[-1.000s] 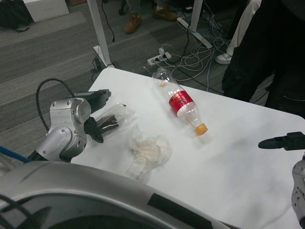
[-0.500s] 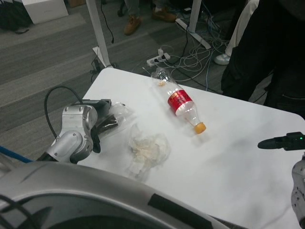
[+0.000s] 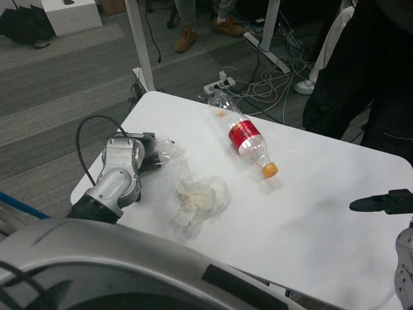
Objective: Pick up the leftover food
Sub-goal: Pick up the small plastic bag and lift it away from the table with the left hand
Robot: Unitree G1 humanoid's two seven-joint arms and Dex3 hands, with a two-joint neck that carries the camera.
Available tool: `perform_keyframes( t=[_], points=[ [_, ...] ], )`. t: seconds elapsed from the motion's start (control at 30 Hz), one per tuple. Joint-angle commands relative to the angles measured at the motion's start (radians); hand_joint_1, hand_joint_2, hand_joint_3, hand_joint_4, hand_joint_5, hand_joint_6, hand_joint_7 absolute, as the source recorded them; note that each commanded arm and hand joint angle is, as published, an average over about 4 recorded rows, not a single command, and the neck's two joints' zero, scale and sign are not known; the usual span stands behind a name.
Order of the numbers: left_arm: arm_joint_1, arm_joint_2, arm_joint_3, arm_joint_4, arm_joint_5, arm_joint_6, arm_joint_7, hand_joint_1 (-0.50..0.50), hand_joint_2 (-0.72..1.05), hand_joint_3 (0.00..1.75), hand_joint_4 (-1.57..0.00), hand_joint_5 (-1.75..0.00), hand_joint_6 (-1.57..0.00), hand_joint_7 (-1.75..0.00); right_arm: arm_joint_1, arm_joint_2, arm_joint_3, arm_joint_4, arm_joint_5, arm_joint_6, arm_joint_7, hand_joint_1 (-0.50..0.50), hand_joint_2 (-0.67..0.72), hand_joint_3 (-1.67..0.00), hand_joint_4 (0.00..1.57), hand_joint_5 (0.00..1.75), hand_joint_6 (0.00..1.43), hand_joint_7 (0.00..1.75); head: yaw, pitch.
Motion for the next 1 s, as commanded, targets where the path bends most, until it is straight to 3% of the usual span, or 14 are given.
perform_keyframes(
  t=[0.03, 0.13, 0.23, 0.33, 0.4, 0.47, 0.5, 0.53, 0.57, 0.67, 0.77, 0.83, 0.97, 1.0],
  points=[
    [0.027, -0.018, -0.002, 0.102, 0.004, -0.016, -0.038, -0.50, 0.63, 0.00, 0.00, -1.21, 0.00, -0.14, 0.011, 0.002, -0.012, -0.011, 0.007, -0.004, -0.004, -0.42, 0.72, 0.00, 0.00, 0.00, 0.00, 0.00, 0.002, 0.001],
    [0.031, -0.030, -0.001, 0.155, 0.010, -0.019, -0.059, -0.50, 0.85, 0.00, 0.00, -0.98, 0.00, -0.16, 0.012, 0.001, -0.012, -0.014, 0.007, -0.004, -0.003, -0.42, 0.72, 0.00, 0.00, 0.00, 0.00, 0.00, 0.007, 0.005],
    [0.034, -0.040, -0.003, 0.208, 0.015, -0.024, -0.071, -0.50, 0.87, 0.07, 0.00, -0.82, 0.00, -0.21, 0.013, -0.001, -0.011, -0.016, 0.007, -0.004, -0.002, -0.42, 0.72, 0.00, 0.00, 0.00, 0.00, 0.00, 0.013, 0.007],
    [0.034, -0.046, -0.001, 0.247, 0.020, -0.025, -0.071, -0.50, 0.91, 0.09, -0.22, -0.82, 0.00, -0.24, 0.013, -0.003, -0.010, -0.016, 0.008, -0.004, -0.002, -0.42, 0.72, 0.00, 0.00, 0.00, 0.00, 0.00, 0.015, 0.012],
    [0.033, -0.053, 0.007, 0.257, 0.021, -0.025, -0.071, -0.50, 0.96, 0.09, -0.56, -0.98, 0.00, -0.38, 0.013, -0.004, -0.009, -0.016, 0.008, -0.004, -0.002, -0.42, 0.72, 0.00, 0.00, 0.00, 0.00, 0.00, 0.013, 0.014],
    [0.033, -0.060, 0.021, 0.259, 0.020, -0.026, -0.071, -0.50, 0.96, 0.09, -0.79, -1.23, -0.05, -0.63, 0.013, -0.006, -0.008, -0.017, 0.008, -0.004, -0.002, -0.42, 0.72, 0.00, 0.00, 0.00, 0.00, 0.00, 0.011, 0.018],
    [0.033, -0.064, 0.029, 0.258, 0.020, -0.026, -0.071, -0.50, 0.96, 0.09, -0.83, -1.31, -0.09, -0.75, 0.013, -0.006, -0.008, -0.017, 0.008, -0.004, -0.002, -0.42, 0.72, 0.00, 0.00, 0.00, 0.00, 0.00, 0.011, 0.020],
    [0.033, -0.066, 0.033, 0.257, 0.021, -0.026, -0.071, -0.50, 0.94, 0.09, -0.89, -1.44, -0.15, -0.93, 0.013, -0.006, -0.008, -0.018, 0.008, -0.004, -0.002, -0.42, 0.72, 0.00, 0.00, 0.00, 0.00, 0.00, 0.010, 0.022],
    [0.033, -0.067, 0.037, 0.257, 0.022, -0.027, -0.071, -0.50, 0.91, 0.11, -1.05, -1.57, -0.24, -1.13, 0.014, -0.005, -0.008, -0.019, 0.009, -0.004, -0.002, -0.42, 0.72, 0.00, 0.00, 0.00, 0.00, 0.00, 0.008, 0.024],
    [0.034, -0.064, 0.043, 0.257, 0.024, -0.039, -0.071, -0.50, 0.85, 0.22, -1.48, -1.75, -0.47, -1.45, 0.018, -0.004, -0.009, -0.023, 0.009, -0.005, -0.002, -0.42, 0.72, 0.00, 0.00, 0.00, 0.00, 0.00, 0.007, 0.027],
    [0.031, -0.063, 0.063, 0.255, 0.018, -0.052, -0.069, -0.50, 0.83, 0.26, -1.57, -1.75, -0.55, -1.54, 0.023, -0.004, -0.011, -0.026, 0.011, -0.006, -0.002, -0.42, 0.72, 0.00, 0.00, 0.00, 0.00, 0.00, 0.007, 0.031],
    [0.029, -0.066, 0.076, 0.254, 0.014, -0.054, -0.069, -0.50, 0.83, 0.31, -1.57, -1.75, -0.50, -1.54, 0.025, -0.004, -0.011, -0.027, 0.012, -0.007, -0.002, -0.42, 0.72, 0.00, 0.00, 0.00, 0.00, 0.00, 0.007, 0.034],
    [0.026, -0.074, 0.097, 0.251, 0.005, -0.063, -0.064, -0.50, 0.87, 0.35, -1.55, -1.75, -0.09, -1.33, 0.028, -0.003, -0.011, -0.030, 0.012, -0.009, -0.002, -0.42, 0.72, 0.00, 0.00, 0.00, 0.00, 0.00, 0.006, 0.040],
    [0.025, -0.077, 0.101, 0.250, 0.003, -0.066, -0.063, -0.50, 0.85, 0.35, -1.44, -1.75, -0.05, -1.27, 0.028, -0.002, -0.011, -0.031, 0.012, -0.009, -0.002, -0.42, 0.72, 0.00, 0.00, 0.00, 0.00, 0.00, 0.006, 0.039]
  ],
)
